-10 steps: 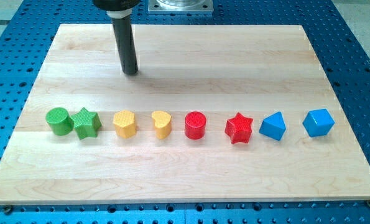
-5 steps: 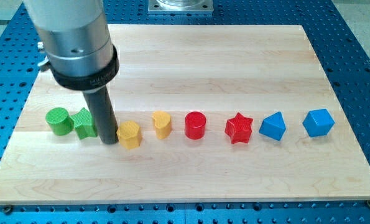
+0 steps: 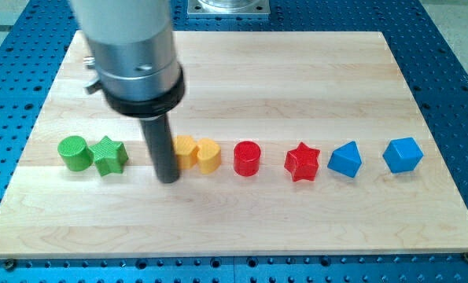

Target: Put the yellow blocks and red circle together

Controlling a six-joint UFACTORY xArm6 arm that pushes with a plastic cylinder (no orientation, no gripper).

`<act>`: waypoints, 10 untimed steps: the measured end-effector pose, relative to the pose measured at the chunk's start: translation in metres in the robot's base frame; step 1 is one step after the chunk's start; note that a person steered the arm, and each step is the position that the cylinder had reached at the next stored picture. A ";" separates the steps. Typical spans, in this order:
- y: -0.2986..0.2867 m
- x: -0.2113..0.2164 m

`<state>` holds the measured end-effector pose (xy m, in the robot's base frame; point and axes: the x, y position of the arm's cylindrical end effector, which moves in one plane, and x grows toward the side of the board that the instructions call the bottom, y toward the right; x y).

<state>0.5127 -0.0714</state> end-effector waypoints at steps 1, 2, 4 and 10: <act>0.026 -0.023; 0.066 -0.026; 0.059 0.027; 0.128 0.016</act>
<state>0.5284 0.0562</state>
